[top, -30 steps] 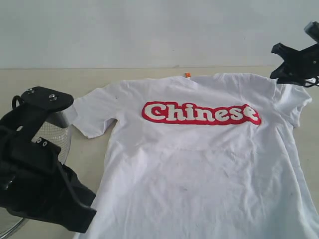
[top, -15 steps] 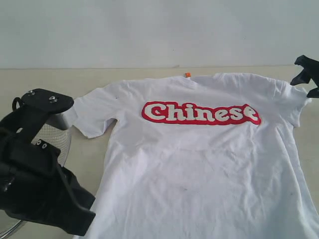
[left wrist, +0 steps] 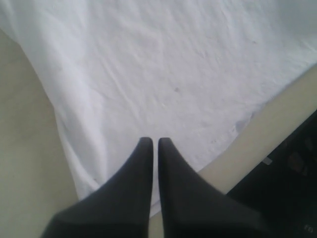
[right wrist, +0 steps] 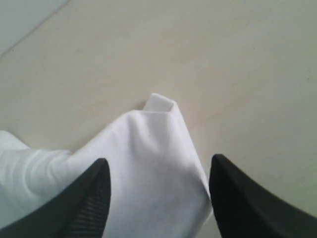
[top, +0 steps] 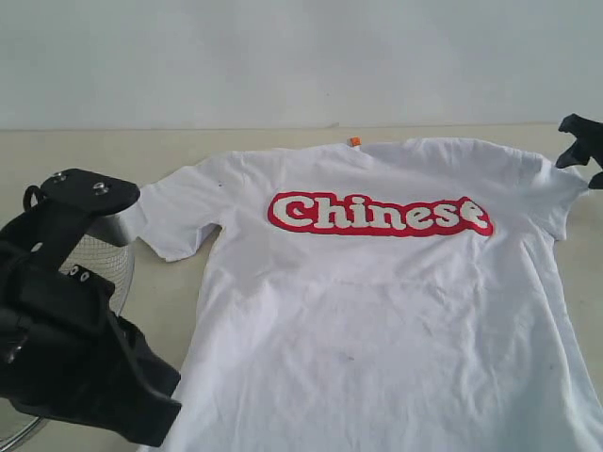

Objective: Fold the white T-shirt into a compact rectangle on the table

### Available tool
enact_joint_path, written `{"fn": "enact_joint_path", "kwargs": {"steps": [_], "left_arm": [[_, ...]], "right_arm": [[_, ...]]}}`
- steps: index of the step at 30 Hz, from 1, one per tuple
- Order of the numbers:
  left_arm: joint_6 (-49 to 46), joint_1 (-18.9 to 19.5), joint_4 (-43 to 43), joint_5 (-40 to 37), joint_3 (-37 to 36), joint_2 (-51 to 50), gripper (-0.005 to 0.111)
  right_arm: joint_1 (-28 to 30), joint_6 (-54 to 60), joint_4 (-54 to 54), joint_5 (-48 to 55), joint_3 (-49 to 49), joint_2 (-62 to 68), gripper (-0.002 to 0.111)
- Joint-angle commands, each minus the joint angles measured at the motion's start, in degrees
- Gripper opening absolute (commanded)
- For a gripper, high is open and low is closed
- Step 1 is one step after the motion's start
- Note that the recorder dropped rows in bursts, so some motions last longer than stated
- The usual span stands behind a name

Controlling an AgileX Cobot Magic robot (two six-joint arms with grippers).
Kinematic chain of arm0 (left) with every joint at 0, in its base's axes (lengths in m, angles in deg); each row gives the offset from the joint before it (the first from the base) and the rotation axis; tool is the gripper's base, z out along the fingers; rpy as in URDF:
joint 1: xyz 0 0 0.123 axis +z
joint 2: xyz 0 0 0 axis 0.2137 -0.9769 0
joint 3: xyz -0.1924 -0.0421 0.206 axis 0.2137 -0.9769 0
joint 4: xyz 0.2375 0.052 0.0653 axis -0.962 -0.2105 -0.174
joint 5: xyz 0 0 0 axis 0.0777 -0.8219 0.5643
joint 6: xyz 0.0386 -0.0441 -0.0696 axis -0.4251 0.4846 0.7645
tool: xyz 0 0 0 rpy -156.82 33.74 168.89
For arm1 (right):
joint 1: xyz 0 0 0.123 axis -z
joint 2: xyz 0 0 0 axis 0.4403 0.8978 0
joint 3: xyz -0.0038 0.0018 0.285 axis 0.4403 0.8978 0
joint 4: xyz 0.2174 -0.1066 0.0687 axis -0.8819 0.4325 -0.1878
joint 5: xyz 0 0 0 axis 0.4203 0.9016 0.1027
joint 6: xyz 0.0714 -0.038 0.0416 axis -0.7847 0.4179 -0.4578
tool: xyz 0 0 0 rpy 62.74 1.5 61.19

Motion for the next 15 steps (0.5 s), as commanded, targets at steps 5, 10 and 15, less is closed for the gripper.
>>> {"fn": "enact_joint_path", "kwargs": {"steps": [5,10,15], "left_arm": [[-0.12,-0.12,1.97,-0.16,0.39,0.26,0.005],[-0.12,-0.12,1.97,-0.16,0.39,0.26,0.005],[-0.12,-0.12,1.97,-0.16,0.39,0.26,0.005]], "right_arm": [[0.20,0.00,1.88,-0.56,-0.25,1.12,0.053],[0.10,0.00,2.00,0.70,-0.25,1.12,0.052],[0.10,0.00,2.92,2.93,-0.25,1.51,0.022]]}}
